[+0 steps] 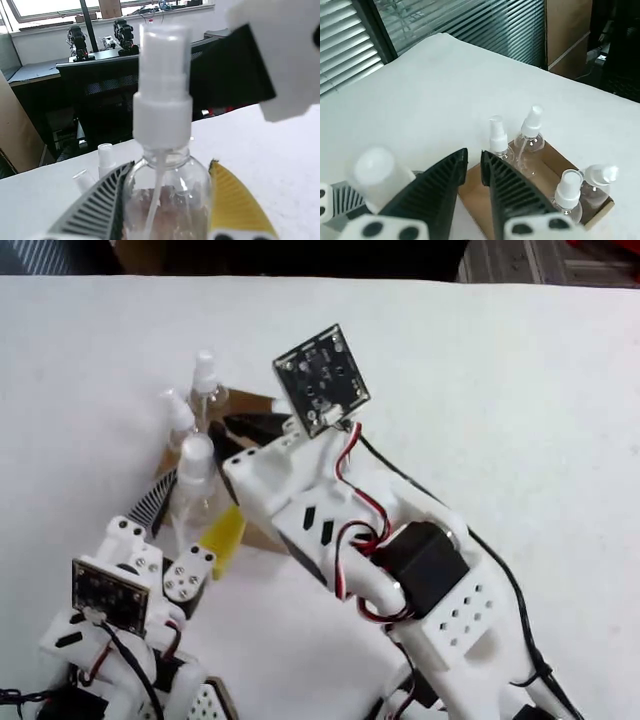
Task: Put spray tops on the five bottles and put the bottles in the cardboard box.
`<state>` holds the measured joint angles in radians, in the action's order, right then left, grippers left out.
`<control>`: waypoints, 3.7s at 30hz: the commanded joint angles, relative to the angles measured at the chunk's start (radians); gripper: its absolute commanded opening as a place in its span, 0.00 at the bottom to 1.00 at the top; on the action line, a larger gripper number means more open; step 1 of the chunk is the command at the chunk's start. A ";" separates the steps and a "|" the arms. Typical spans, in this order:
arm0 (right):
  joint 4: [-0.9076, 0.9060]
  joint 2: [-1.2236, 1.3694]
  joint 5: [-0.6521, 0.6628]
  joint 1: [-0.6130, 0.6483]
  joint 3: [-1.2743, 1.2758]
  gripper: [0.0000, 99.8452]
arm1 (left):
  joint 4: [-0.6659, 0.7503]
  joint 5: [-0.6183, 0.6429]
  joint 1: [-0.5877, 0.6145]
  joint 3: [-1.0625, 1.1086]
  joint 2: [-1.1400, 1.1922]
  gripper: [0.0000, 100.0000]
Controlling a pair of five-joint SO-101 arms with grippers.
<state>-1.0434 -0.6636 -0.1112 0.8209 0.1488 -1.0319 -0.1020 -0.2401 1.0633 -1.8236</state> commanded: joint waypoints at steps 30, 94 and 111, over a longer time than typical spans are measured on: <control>0.156 -0.535 0.020 0.180 0.638 0.02 | 0.195 0.488 0.193 -0.393 0.570 0.02; 0.122 -0.636 0.084 0.120 0.905 0.02 | 0.077 0.198 0.209 -0.120 0.275 0.02; 0.113 -0.898 0.084 -0.067 1.126 0.02 | 0.511 0.187 0.182 0.319 0.275 0.02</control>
<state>-0.9528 -1.5413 -0.0361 0.7656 1.2843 -0.5685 0.0944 -0.0453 1.3763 -1.5367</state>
